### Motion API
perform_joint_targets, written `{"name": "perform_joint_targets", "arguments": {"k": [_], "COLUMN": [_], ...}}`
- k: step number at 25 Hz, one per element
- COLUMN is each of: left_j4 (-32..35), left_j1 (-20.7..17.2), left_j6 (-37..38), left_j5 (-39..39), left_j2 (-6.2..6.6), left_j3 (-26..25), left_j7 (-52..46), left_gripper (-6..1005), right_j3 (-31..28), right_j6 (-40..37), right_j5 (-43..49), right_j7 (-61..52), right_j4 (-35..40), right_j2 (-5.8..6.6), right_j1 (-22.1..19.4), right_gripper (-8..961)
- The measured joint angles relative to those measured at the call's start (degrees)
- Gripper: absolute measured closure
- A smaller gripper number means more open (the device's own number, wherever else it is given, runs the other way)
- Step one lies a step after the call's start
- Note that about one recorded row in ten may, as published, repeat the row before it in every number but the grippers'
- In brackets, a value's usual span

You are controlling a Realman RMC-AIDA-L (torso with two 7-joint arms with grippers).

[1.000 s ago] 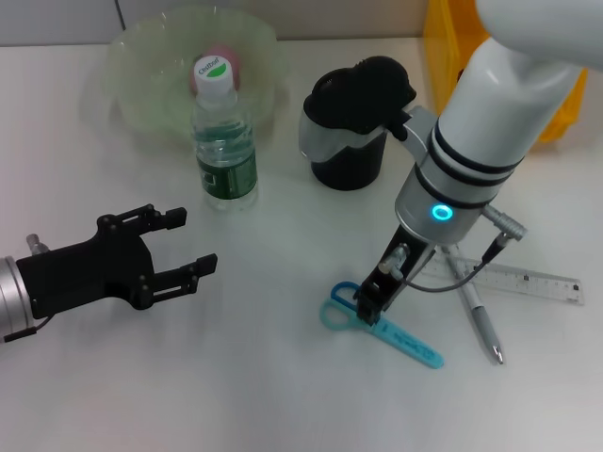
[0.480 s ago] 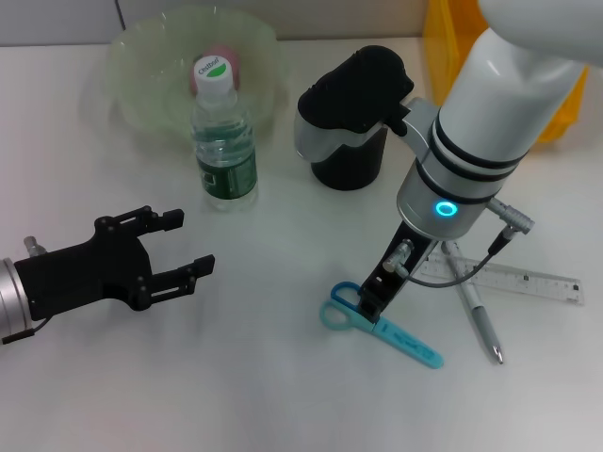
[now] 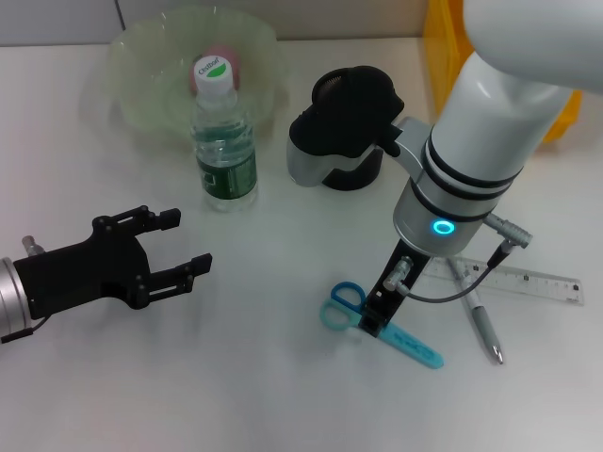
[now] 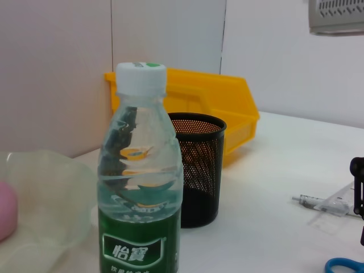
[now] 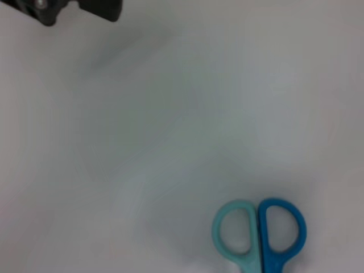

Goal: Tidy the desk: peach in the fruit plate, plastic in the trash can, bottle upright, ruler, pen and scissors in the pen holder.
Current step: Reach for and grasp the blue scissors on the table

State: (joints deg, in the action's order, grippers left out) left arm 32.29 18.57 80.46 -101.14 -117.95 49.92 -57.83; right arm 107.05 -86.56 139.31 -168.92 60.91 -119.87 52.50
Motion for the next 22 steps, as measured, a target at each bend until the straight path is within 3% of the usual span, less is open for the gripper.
{"name": "perform_joint_targets", "arguments": {"k": [22], "left_j4": [0.5], "left_j1": [0.0], "left_j6": [1.6], "left_j5": [0.5], "left_j2": [-0.03], "left_j3": [-2.4], "left_j7": [0.0], "left_gripper": [243], "right_j3": [0.1], "right_j6": [-0.1], "right_j5": [0.0], "right_j7": [0.1], "right_j4": [2.3], "right_j2": [-0.01], "right_j1": [-1.8], "right_gripper": [459]}}
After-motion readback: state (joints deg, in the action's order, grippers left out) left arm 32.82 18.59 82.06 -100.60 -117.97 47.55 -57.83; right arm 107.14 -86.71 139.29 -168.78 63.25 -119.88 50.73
